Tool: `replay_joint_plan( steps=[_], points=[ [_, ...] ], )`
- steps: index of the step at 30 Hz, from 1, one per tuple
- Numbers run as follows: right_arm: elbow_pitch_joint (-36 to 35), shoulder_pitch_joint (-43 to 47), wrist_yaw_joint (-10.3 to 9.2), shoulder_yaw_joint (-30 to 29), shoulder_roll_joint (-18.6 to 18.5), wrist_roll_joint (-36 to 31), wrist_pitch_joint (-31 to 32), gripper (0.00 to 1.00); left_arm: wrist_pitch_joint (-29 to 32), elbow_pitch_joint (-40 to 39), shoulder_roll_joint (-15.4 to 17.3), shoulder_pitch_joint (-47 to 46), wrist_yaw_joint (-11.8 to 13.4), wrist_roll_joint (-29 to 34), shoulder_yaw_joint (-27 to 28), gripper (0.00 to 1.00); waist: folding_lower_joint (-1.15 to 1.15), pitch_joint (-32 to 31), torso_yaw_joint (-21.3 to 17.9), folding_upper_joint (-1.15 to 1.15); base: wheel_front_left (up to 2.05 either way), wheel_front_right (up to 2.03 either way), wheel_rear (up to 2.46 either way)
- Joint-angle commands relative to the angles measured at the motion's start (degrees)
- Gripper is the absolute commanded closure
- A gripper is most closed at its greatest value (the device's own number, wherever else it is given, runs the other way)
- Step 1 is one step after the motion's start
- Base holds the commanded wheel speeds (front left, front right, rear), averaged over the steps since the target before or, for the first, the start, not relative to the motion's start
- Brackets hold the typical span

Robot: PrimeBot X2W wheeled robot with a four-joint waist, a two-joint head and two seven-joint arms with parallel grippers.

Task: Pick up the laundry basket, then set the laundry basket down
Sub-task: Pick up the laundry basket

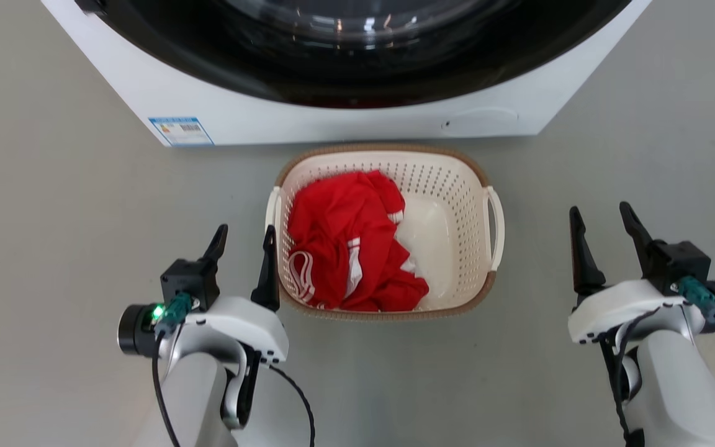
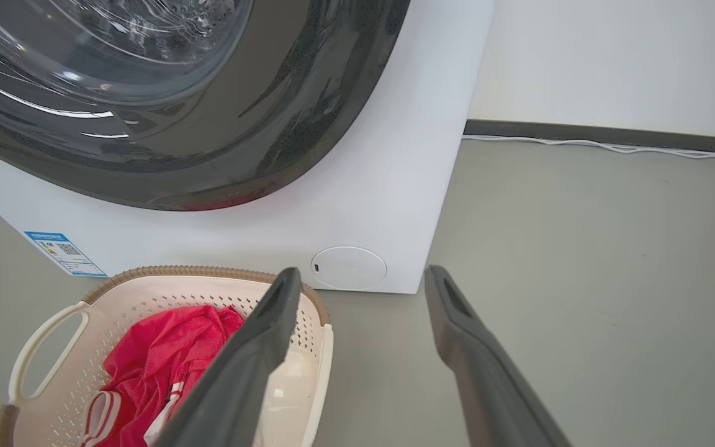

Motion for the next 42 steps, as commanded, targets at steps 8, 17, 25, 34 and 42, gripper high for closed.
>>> replay_joint_plan(
  steps=[8,17,25,34,42],
  points=[
    [3.0,-4.8,0.35,0.6,0.1,0.3,-0.8,0.0,-0.4,3.4,0.6,-6.2,0.6,0.2,0.9,0.0,0.0,5.7,-0.5,0.0,0.0,0.0,0.0],
    [9.8,-10.3,0.35,0.9,0.1,0.9,-0.8,0.0,-0.4,8.9,0.6,-11.7,0.8,-0.3,-0.3,0.0,0.0,10.9,-0.3,0.0,0.0,0.0,0.0],
    [13.6,-14.4,0.35,2.0,0.1,1.1,-0.8,0.0,-0.4,14.2,0.6,-16.9,0.9,-2.6,-1.3,0.0,0.0,15.5,-0.3,0.0,0.0,0.0,0.0],
    [15.3,-16.9,0.35,3.5,0.1,1.4,-0.8,0.0,-0.4,18.6,0.6,-21.9,0.3,-4.3,-3.1,0.0,0.0,19.7,0.0,0.0,0.0,0.0,0.0],
    [15.6,-18.5,0.35,4.2,0.1,1.6,-0.8,0.0,-0.4,21.8,0.6,-25.5,1.0,-4.6,-2.8,0.0,0.0,22.5,-0.1,0.0,0.0,0.0,0.0]
  ],
)
